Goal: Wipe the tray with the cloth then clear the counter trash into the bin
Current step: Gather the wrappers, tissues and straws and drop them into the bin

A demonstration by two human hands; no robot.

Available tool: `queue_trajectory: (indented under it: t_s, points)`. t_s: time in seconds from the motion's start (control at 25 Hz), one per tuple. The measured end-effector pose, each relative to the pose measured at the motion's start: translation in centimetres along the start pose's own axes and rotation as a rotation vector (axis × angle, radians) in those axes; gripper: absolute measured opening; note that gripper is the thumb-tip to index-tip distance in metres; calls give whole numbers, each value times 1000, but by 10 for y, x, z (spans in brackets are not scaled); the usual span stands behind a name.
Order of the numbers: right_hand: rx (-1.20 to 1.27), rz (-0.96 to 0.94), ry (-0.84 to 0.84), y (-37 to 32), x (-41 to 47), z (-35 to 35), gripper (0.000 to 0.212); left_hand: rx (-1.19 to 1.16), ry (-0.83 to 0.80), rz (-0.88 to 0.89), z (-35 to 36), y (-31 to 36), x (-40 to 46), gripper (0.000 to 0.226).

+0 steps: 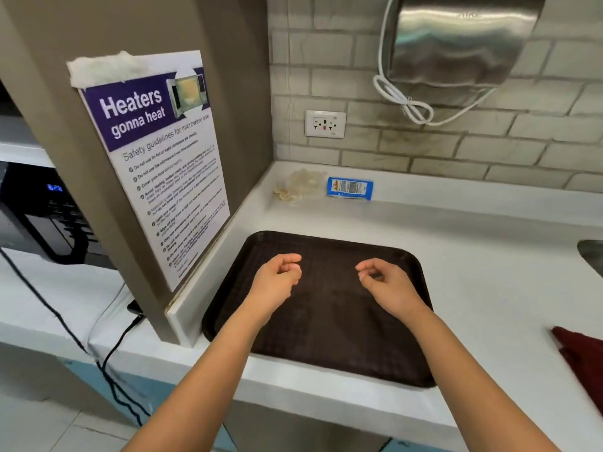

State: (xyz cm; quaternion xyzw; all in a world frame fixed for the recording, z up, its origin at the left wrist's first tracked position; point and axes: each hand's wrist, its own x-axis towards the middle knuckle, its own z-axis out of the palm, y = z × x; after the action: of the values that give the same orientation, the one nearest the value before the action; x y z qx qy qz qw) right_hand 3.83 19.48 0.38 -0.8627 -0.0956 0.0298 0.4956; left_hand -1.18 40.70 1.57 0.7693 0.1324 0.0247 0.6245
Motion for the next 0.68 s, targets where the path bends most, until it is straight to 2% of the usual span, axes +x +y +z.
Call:
queue_trajectory:
  t_s: [0.28, 0.52, 0.68]
  points:
    - [-43, 51, 33, 17, 114, -14, 20, 122, 102, -29, 1, 11, 117, 30]
    - [-204, -33, 117, 30, 216, -20, 21, 344, 100, 4, 14, 25, 234, 61]
    - [-392, -52, 135, 49, 276, -19, 26, 494, 135, 122, 25, 19, 303, 71]
